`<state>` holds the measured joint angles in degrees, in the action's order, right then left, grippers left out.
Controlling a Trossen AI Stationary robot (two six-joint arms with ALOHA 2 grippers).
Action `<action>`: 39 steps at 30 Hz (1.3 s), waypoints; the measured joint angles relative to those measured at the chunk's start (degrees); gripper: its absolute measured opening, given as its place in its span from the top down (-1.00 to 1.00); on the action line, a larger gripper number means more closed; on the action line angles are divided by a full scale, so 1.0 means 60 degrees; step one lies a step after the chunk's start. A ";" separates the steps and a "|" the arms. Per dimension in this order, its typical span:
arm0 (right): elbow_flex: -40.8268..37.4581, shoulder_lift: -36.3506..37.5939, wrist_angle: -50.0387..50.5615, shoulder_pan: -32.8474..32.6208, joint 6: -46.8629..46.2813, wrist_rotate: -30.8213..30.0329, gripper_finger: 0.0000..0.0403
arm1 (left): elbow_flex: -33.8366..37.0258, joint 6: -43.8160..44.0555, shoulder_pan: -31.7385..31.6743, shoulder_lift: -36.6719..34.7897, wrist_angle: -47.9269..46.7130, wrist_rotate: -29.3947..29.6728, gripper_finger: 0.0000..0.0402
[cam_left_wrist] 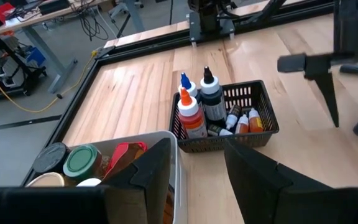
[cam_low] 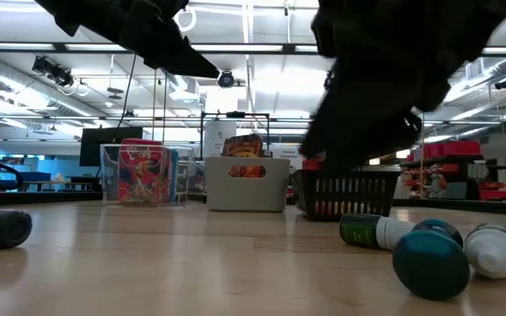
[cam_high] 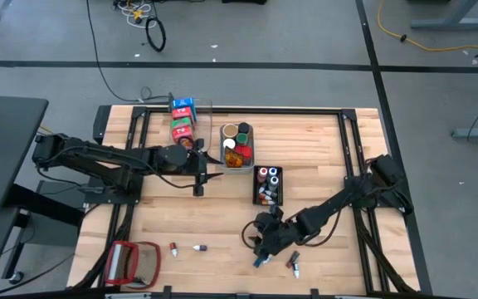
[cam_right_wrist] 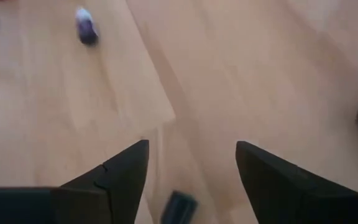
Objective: Pick & Place Kitchen Items
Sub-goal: Put the green food coloring bottle into the black bin
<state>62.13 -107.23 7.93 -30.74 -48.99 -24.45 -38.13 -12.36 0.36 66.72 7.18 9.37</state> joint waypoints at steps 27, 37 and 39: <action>0.0018 -0.0666 0.1351 -0.0579 -0.1023 0.0350 -0.15 | 0.0000 0.0022 -0.0002 0.0003 -0.0058 -0.0255 0.20; 0.0018 -0.0669 0.1689 -0.0572 0.0503 0.0427 0.17 | 0.0000 0.0022 0.0000 0.0004 -0.0069 -0.0253 0.20; 0.0018 -0.0669 0.1703 -0.0568 0.0527 0.0418 0.22 | 0.0000 0.0022 0.0000 0.0004 -0.0073 -0.0251 0.20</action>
<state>62.24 -111.24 18.15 -34.15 -45.82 -21.94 -38.13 -12.23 0.36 66.74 6.74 7.86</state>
